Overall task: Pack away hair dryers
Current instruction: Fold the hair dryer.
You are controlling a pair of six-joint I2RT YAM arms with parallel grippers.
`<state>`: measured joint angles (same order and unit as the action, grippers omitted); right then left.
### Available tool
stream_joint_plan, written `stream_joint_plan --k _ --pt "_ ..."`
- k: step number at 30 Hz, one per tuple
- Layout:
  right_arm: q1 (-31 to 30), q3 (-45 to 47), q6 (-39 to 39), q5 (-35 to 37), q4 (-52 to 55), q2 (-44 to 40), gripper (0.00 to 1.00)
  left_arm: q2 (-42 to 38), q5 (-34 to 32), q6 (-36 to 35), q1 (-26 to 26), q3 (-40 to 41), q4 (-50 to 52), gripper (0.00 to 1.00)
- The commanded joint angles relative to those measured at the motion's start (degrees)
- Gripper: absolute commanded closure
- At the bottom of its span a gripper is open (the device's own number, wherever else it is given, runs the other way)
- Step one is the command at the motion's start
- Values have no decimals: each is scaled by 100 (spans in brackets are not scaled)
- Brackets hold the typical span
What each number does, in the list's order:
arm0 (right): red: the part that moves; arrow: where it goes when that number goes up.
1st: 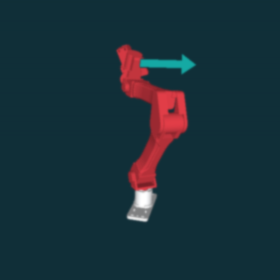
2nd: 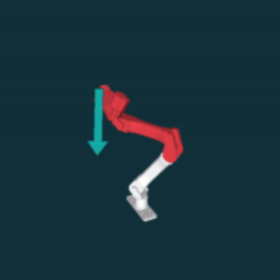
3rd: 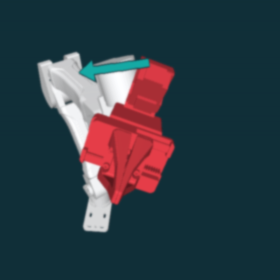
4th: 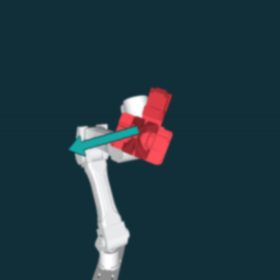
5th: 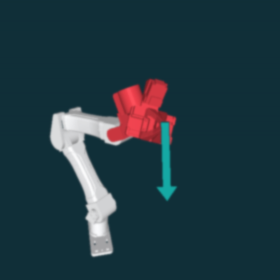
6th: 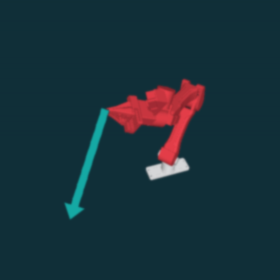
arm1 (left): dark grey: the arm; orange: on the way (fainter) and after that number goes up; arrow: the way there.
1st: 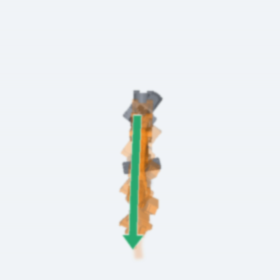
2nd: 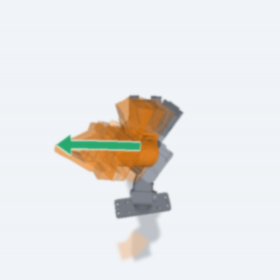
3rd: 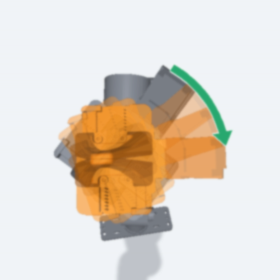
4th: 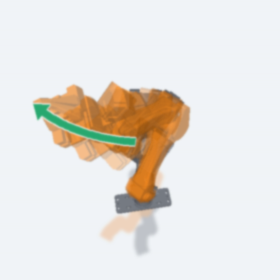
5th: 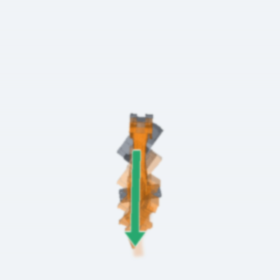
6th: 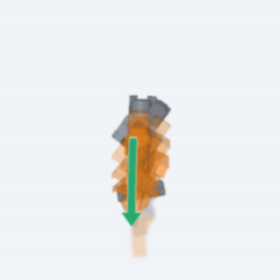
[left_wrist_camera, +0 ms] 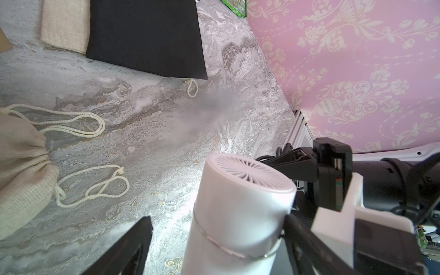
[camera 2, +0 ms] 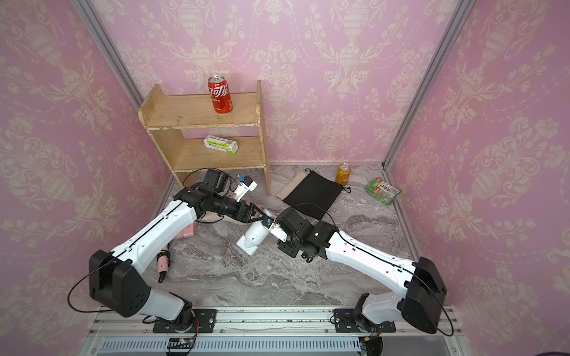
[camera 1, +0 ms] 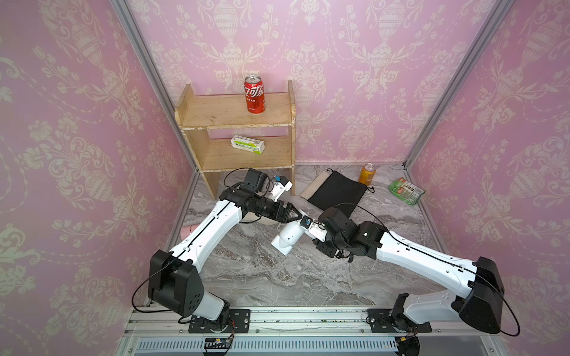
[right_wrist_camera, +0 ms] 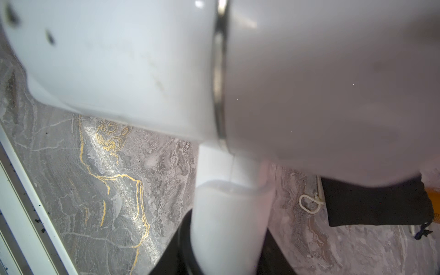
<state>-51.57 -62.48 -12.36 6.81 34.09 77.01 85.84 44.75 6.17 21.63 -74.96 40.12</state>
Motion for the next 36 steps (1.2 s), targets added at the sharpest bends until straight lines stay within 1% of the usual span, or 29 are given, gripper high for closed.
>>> stream_joint_plan --k 1,7,13,21,27,29,36 --pt "-116 -172 57 -537 -1072 -301 66 186 -418 174 8 80 -276 12" --pt "-82 -195 183 -602 -1088 -419 65 148 -358 241 8 145 -367 12" --pt "-47 -158 328 -469 -1104 -518 65 36 -167 413 8 323 -615 12" --pt "11 -132 507 -365 -1185 -617 64 -85 313 522 13 517 -866 12" --pt "85 -421 306 -719 -987 -458 65 -71 706 364 109 507 -775 13" --pt "100 -685 177 -825 -851 -386 65 -28 769 271 145 448 -666 13" --pt "215 -1135 -298 -1024 -499 -295 65 63 899 34 158 314 -348 16"
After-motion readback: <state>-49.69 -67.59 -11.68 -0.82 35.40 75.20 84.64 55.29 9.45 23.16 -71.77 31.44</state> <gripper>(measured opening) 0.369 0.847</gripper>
